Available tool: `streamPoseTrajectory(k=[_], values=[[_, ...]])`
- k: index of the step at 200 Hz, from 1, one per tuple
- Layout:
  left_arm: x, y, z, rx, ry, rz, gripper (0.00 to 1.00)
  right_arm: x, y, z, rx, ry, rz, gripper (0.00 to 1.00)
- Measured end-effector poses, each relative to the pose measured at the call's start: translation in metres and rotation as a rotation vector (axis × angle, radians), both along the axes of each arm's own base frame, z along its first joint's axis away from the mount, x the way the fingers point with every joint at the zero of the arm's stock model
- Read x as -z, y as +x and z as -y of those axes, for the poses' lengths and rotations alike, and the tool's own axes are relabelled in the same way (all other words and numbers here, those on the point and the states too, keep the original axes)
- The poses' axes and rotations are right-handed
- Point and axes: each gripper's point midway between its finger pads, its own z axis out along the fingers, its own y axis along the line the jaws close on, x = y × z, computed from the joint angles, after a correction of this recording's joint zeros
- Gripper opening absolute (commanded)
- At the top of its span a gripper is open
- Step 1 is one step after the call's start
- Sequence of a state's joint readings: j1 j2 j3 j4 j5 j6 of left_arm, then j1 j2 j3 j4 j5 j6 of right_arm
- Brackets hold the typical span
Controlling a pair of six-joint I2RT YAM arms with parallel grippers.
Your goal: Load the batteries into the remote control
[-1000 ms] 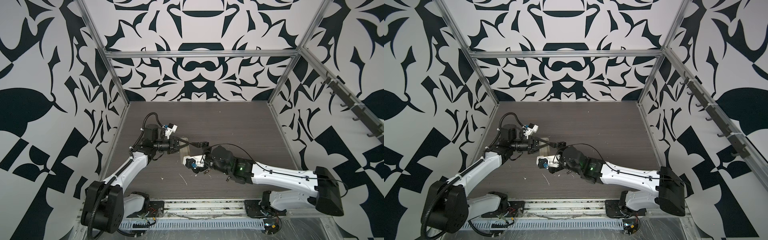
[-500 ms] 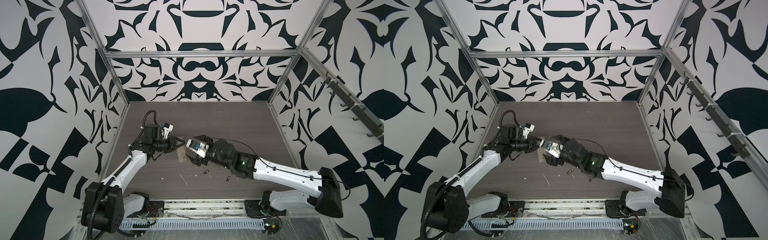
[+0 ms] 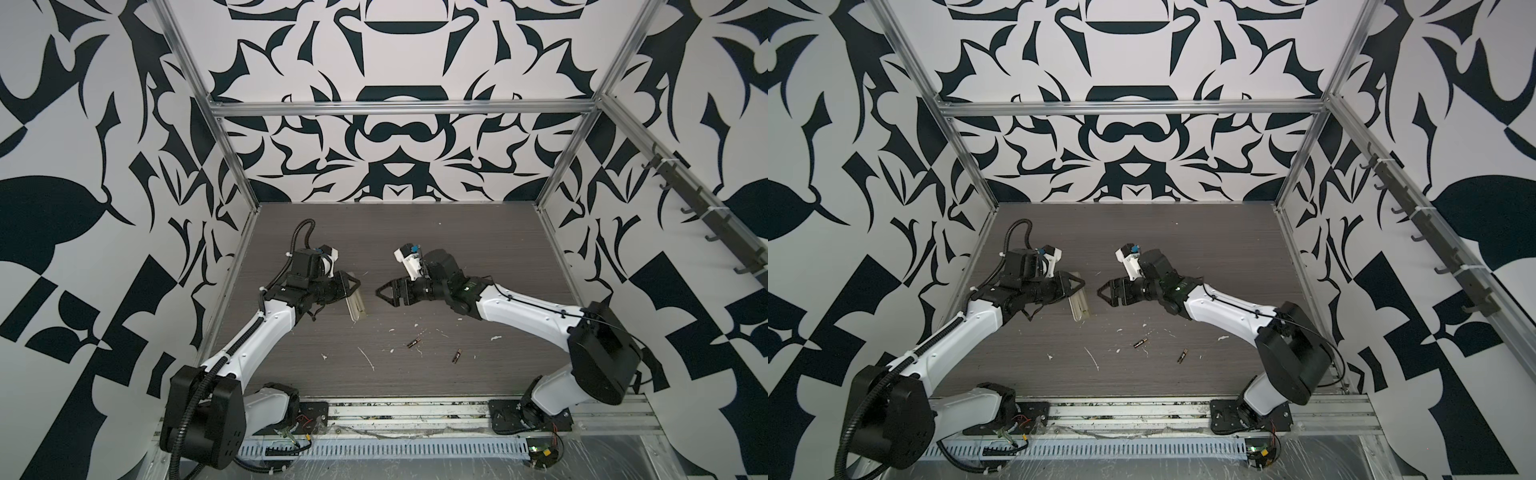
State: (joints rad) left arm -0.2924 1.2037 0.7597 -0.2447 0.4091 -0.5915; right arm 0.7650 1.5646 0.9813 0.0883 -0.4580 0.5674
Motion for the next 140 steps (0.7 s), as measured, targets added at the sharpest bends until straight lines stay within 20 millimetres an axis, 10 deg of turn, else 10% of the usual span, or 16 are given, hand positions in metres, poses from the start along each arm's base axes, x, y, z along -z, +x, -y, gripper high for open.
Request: streamPoseTrajectory(k=[140], values=[[0.003,0.001,0.003,0.009,0.12,0.023,0.0,0.02,-0.022,-0.054,-0.15,0.002,-0.073,0.76]])
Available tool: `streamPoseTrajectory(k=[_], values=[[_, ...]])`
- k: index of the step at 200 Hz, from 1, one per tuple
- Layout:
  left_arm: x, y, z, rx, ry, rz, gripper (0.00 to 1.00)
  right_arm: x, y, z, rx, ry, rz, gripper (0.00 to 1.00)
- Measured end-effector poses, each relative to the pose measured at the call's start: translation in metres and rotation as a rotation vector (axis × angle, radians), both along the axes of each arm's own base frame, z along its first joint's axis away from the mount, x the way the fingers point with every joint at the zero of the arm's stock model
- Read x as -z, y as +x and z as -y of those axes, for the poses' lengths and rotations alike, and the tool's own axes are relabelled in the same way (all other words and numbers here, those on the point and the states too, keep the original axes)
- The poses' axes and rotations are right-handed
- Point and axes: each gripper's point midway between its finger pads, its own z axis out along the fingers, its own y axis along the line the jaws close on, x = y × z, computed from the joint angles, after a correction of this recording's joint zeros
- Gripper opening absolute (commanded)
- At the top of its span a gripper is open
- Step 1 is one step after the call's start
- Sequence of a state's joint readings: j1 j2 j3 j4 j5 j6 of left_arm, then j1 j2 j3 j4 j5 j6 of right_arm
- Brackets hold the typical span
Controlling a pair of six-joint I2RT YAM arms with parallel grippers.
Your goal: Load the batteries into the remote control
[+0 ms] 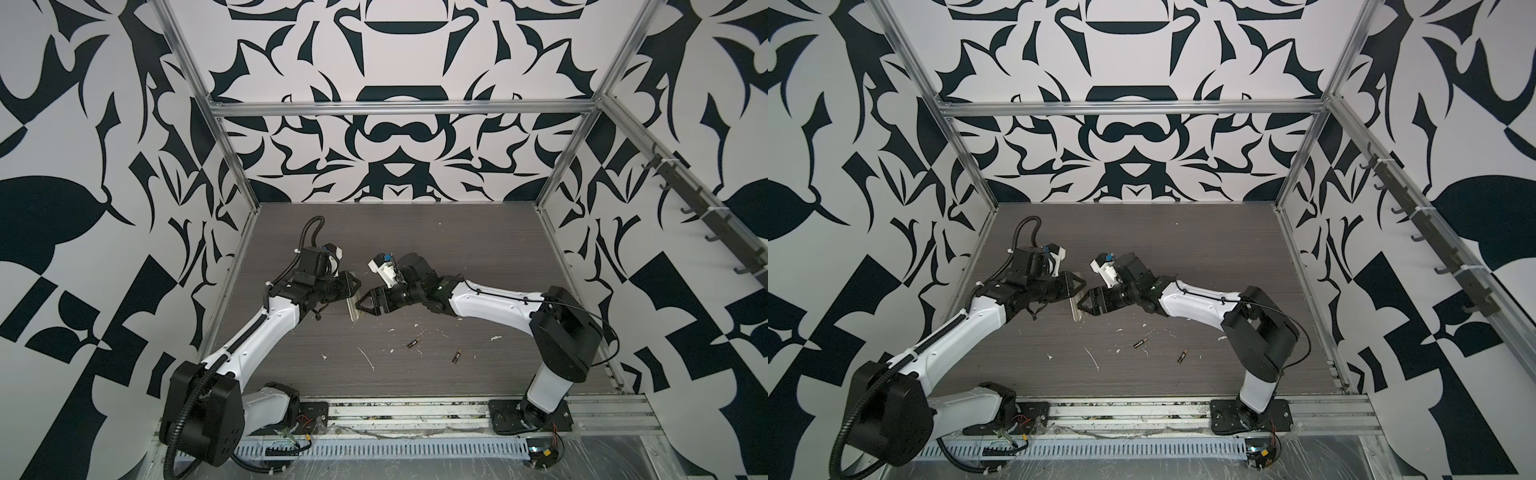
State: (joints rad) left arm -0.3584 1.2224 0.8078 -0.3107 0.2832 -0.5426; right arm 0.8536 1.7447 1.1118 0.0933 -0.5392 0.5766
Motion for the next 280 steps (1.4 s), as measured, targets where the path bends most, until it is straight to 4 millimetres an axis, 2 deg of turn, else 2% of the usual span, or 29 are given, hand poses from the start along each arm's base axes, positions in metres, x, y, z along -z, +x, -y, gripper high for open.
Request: streamPoseTrajectory(k=[56,97,137,165,280], values=[[0.006,-0.002,-0.002,-0.001,0.027,-0.011,0.0,0.008,-0.007,-0.004,-0.024,-0.008,-0.02,0.7],[0.007,-0.002,-0.003,-0.002,0.034,-0.013,0.0,0.007,-0.01,-0.011,-0.045,0.002,-0.027,0.65],[0.007,-0.002,-0.003,0.0,0.039,-0.011,0.0,0.005,-0.011,-0.014,-0.06,0.01,-0.035,0.58],[0.007,-0.002,-0.003,0.002,0.04,-0.011,0.0,0.006,-0.012,-0.015,-0.064,0.012,-0.039,0.48],[0.008,-0.002,-0.003,0.003,0.041,-0.013,0.0,0.007,-0.014,-0.016,-0.075,0.015,-0.05,0.4]])
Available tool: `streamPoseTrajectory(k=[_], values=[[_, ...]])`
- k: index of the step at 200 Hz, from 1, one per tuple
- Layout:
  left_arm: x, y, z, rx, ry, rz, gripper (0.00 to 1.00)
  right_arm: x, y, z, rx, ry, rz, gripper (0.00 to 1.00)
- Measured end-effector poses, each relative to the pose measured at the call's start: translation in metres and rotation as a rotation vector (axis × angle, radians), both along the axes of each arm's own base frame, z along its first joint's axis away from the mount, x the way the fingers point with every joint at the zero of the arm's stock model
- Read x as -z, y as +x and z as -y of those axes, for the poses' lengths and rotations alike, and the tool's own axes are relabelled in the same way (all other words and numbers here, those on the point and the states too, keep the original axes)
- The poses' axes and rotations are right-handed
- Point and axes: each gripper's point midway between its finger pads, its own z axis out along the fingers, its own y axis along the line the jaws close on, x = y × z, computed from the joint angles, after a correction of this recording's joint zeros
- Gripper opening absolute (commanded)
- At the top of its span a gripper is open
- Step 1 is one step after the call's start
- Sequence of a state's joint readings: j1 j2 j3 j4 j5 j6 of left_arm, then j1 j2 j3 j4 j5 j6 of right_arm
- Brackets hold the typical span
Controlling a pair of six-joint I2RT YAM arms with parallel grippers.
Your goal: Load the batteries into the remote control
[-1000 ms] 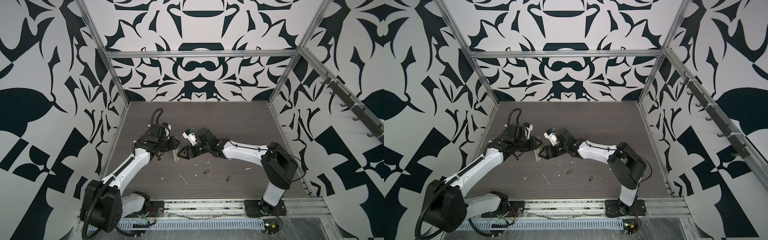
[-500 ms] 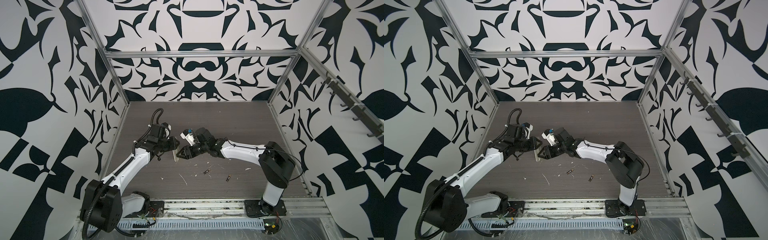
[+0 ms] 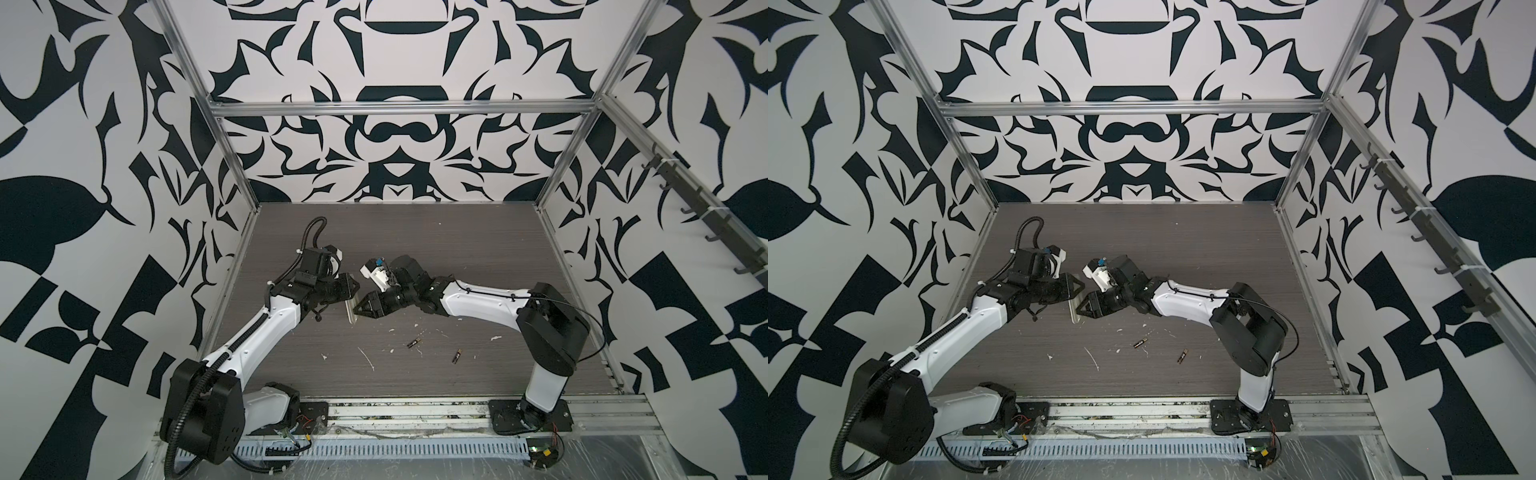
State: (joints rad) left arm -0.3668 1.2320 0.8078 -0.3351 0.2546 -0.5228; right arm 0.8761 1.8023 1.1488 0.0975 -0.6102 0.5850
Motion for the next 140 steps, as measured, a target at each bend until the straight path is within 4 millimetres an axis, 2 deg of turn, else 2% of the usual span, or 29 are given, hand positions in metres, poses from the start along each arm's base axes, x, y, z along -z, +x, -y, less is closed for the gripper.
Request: streamPoseTrajectory(k=[140], values=[[0.0052,-0.0013,-0.0036,-0.005,0.023,-0.014,0.0,0.0062,-0.0004,-0.0024,-0.009,-0.007,-0.021,0.29]])
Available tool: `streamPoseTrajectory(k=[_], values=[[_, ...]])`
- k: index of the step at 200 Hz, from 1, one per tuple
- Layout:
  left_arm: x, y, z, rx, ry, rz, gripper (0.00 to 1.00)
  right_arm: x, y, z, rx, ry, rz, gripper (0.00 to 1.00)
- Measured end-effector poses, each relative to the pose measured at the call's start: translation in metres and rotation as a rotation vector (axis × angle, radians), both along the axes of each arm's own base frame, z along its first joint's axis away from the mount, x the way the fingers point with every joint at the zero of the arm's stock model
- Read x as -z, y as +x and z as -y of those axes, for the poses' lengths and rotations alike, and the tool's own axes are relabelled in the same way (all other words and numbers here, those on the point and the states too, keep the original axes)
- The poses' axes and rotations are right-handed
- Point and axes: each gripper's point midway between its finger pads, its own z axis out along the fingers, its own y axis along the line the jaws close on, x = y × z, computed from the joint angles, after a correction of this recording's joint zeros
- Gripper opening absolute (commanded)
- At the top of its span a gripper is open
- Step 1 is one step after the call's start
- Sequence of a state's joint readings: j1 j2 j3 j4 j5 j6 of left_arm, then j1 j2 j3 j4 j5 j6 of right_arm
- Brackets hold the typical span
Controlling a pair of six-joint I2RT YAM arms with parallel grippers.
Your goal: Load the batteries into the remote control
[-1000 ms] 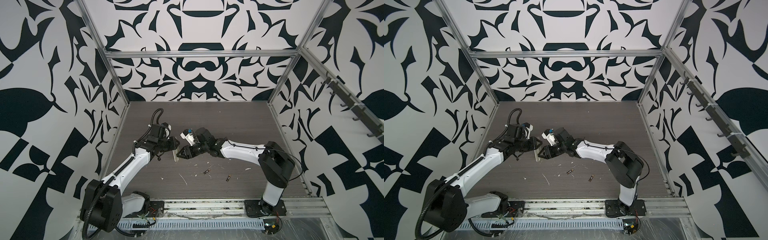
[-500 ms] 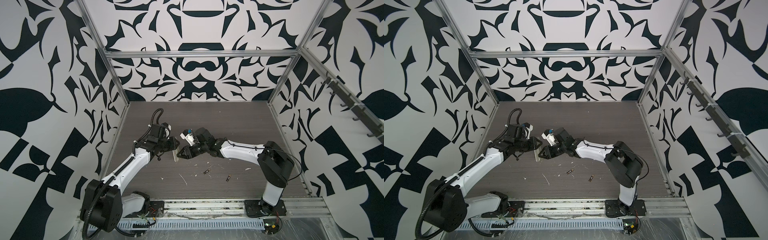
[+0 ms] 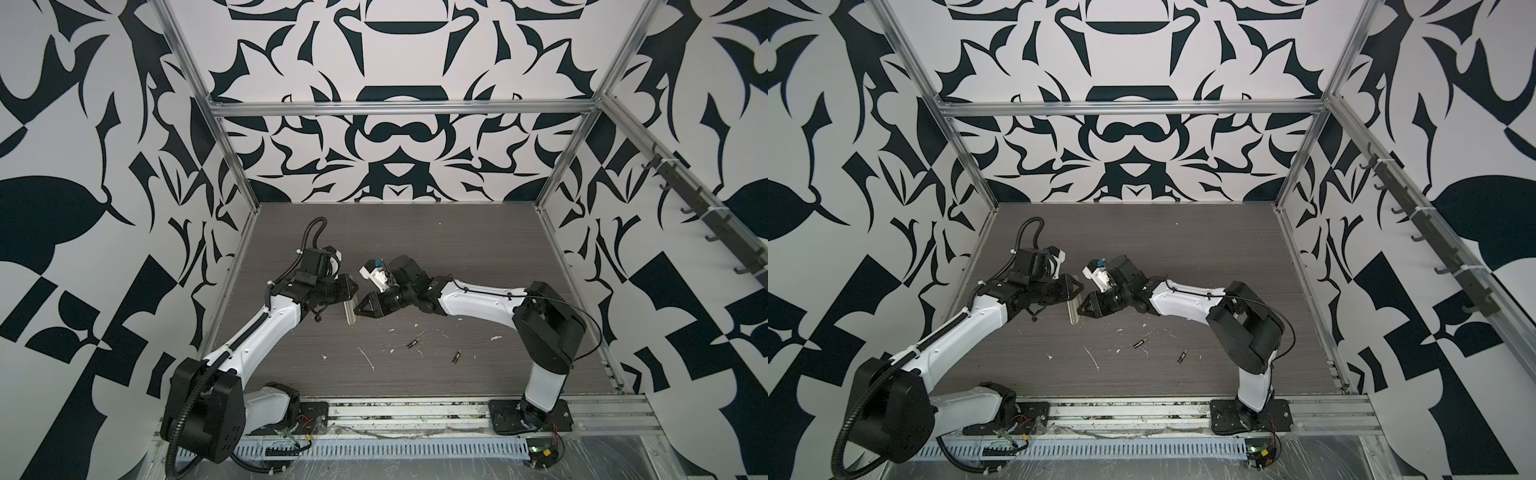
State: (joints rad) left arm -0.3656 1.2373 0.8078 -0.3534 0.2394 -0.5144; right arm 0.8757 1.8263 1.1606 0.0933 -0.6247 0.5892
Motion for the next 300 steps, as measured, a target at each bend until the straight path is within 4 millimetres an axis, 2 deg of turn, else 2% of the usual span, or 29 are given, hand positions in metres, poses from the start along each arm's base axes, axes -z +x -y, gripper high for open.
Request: streamPoseTrajectory(k=[96,244,273,300], values=[[0.001,0.0,-0.002,-0.006,0.009,-0.004,0.0,0.0,-0.001,-0.001,-0.003,0.002,-0.01,0.22],[0.004,0.005,-0.009,-0.039,0.05,0.001,0.0,0.002,-0.001,0.0,-0.013,-0.003,0.007,0.18],[0.005,0.008,-0.014,-0.058,0.053,0.003,0.0,0.0,-0.005,0.007,-0.023,-0.022,0.021,0.17],[0.005,0.014,-0.028,-0.102,0.049,0.001,0.0,0.002,-0.012,0.028,-0.014,-0.085,0.044,0.17]])
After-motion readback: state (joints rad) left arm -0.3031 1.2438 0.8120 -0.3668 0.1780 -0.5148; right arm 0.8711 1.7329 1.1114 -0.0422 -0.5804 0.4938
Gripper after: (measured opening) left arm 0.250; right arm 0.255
